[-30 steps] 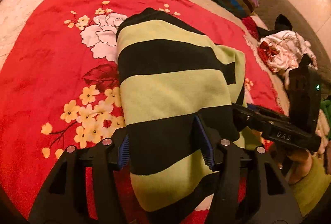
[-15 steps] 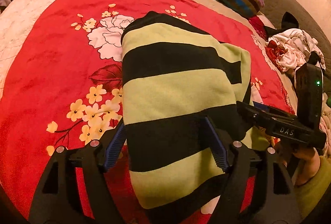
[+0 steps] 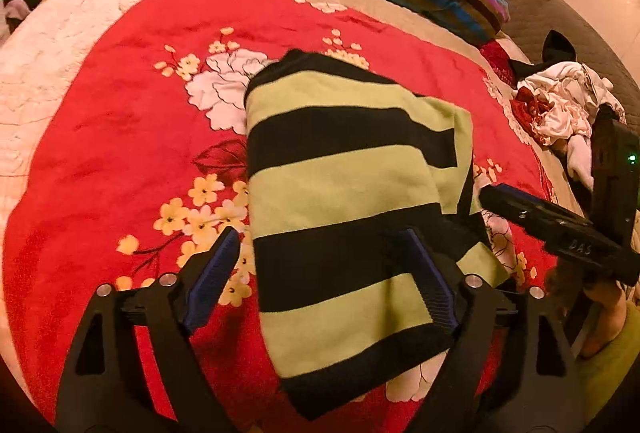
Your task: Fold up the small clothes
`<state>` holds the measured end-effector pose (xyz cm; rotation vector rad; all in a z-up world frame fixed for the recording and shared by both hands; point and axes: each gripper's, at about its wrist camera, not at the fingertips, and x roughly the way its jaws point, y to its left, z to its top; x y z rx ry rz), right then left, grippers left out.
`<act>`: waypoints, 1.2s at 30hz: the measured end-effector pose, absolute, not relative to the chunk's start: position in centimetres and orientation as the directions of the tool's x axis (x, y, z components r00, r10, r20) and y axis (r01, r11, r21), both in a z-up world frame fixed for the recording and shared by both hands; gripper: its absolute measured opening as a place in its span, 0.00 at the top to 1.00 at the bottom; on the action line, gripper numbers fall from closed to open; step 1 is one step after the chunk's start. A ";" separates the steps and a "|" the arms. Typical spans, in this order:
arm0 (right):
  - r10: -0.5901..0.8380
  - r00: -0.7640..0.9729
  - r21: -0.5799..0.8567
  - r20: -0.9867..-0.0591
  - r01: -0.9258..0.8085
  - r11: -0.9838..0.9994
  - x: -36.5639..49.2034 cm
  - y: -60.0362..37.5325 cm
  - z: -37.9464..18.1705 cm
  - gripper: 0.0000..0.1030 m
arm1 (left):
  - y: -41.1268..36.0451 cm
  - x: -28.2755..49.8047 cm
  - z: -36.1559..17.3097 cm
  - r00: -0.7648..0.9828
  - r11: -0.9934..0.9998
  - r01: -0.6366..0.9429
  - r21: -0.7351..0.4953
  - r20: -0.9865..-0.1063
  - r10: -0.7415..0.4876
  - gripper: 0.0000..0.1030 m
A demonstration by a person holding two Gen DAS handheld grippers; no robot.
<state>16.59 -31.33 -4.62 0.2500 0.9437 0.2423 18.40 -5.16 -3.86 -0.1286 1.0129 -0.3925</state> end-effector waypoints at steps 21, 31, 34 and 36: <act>0.210 0.729 0.173 -0.651 -0.127 0.977 8.7 -30.1 3.4 0.04 | -4.0 11.3 2.9 0.619 0.955 0.242 -0.172 -0.731 -0.289 0.09; 0.237 0.750 0.173 -0.617 -0.164 0.971 4.2 -29.4 4.7 0.04 | -3.2 7.1 3.0 0.627 0.960 0.218 -0.175 -0.729 -0.275 0.09; 0.233 0.744 0.173 -0.627 -0.158 0.972 2.9 -29.2 4.2 0.04 | -3.3 5.8 2.2 0.617 0.961 0.212 -0.176 -0.739 -0.272 0.09; 0.228 0.726 0.170 -0.649 -0.154 0.973 2.0 -28.9 3.3 0.04 | -3.3 5.1 1.4 0.609 0.962 0.206 -0.179 -0.746 -0.269 0.09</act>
